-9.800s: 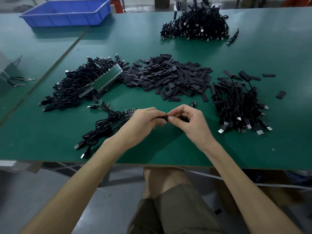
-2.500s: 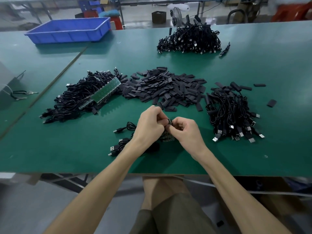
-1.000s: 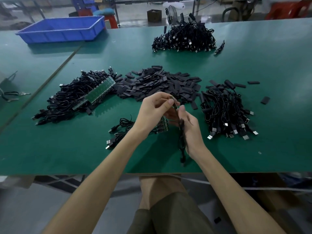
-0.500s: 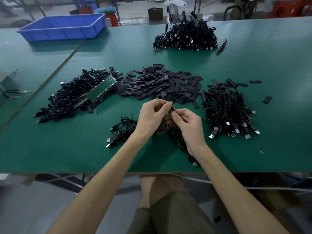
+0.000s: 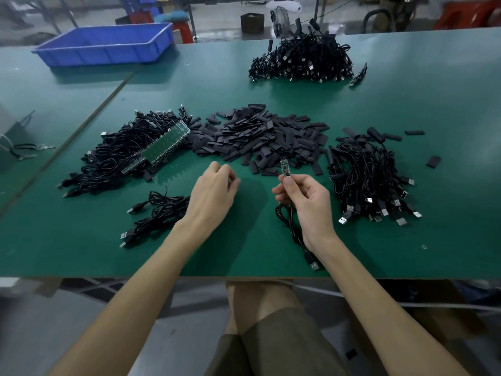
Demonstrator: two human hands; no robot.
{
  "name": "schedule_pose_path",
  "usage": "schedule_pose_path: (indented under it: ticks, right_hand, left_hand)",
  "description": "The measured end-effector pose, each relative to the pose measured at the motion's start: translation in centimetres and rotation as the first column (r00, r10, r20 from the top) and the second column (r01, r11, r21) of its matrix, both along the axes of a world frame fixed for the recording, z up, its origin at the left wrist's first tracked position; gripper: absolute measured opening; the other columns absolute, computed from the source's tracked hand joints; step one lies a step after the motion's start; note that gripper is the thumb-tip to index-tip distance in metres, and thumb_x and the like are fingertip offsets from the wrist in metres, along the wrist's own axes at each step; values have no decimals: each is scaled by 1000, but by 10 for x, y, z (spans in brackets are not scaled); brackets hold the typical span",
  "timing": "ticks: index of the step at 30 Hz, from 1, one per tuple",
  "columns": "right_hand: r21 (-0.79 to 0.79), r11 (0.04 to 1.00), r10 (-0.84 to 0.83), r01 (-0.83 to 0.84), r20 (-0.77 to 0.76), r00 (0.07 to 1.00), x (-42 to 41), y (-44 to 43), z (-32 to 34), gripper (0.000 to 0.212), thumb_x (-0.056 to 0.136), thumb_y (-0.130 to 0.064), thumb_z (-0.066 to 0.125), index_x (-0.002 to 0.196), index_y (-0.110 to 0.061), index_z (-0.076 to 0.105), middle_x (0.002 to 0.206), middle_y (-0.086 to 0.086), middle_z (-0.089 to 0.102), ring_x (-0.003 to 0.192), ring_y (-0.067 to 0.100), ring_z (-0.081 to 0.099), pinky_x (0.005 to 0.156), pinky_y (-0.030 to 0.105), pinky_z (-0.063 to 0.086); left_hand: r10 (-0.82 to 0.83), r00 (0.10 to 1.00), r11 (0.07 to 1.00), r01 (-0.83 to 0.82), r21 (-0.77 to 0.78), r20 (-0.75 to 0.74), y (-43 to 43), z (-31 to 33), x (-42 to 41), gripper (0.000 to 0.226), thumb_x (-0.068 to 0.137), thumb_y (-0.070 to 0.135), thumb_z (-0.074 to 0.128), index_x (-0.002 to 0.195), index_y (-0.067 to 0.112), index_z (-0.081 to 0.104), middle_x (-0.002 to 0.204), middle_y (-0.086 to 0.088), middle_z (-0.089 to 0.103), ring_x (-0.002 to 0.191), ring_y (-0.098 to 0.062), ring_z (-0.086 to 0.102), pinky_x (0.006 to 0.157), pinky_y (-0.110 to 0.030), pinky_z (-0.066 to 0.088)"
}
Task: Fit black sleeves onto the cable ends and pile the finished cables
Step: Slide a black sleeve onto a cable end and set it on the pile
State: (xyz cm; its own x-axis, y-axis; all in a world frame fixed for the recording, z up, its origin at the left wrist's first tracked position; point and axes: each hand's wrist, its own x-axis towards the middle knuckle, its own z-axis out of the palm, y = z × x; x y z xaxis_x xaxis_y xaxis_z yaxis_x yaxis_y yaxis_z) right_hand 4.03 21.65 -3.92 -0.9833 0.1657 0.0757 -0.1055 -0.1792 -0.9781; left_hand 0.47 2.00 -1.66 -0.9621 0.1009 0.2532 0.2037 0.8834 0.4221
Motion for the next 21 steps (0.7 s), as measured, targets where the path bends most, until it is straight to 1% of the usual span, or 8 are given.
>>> schedule_pose_path:
  ticks: [2,4,7,10,13,17,19,21]
  right_hand:
    - [5,1000,-1,1,3,1000,1,0,0,10,102,-15,64,103,-7,71,84,5,78,75,14,71,74,23,57]
    - [18,1000,0,0,2,1000,1,-1,0,10,102,-15,64,103,-8,71,84,5,78,75,14,71,73,23,57]
    - [38,999,7,-7,-1,1000,1,-1,0,11,102,-16,64,105,-7,71,84,5,78,75,14,71,72,22,57]
    - [45,999,11,-11,-3,1000,2,-2,1,12,102,-16,64,105,-6,71,84,5,78,75,14,71,72,23,57]
    - [35,999,14,-14,-2,1000,3,-2,1,12,102,-15,64,106,-5,71,84,5,78,74,12,71,72,22,56]
    - [38,999,24,-24,0,1000,2,-1,1,11,101,-13,65,107,-5,70,84,5,78,74,12,70,72,22,56]
    - [38,999,24,-24,2,1000,3,-2,1,10,101,-12,65,107,-5,70,84,5,78,73,12,70,72,22,56]
    - [39,999,23,-23,2,1000,3,-2,1,10,102,-12,64,106,-5,70,84,5,78,74,12,70,72,22,56]
  left_hand:
    - [-78,997,997,78,-1,-30,12,2,-7,12,102,23,59,109,14,62,108,-2,52,94,-23,56,85,-40,50]
    - [-144,989,989,142,-32,-43,26,2,-18,22,101,22,60,121,13,64,116,-4,52,109,-25,53,94,-40,46]
    - [-140,989,987,137,-80,-38,44,0,-34,33,102,30,57,131,15,62,127,-6,51,119,-27,47,101,-40,40]
    - [-25,999,995,21,-100,-41,52,-9,-46,34,104,38,52,127,16,64,126,-6,53,118,-27,47,100,-38,34]
    - [56,995,997,-61,-57,-82,56,-18,-51,28,102,37,56,117,15,65,121,-7,56,116,-27,47,99,-39,32]
    - [85,996,994,-82,70,-35,59,-18,-56,21,100,31,61,112,15,65,117,-7,57,114,-27,48,98,-38,28]
    - [82,997,985,-81,154,1,58,-15,-56,17,97,27,66,111,17,68,114,-4,59,112,-25,50,96,-37,25]
    - [67,998,978,-64,199,-10,55,-12,-53,14,95,26,69,108,20,70,109,0,63,107,-21,53,94,-36,25]
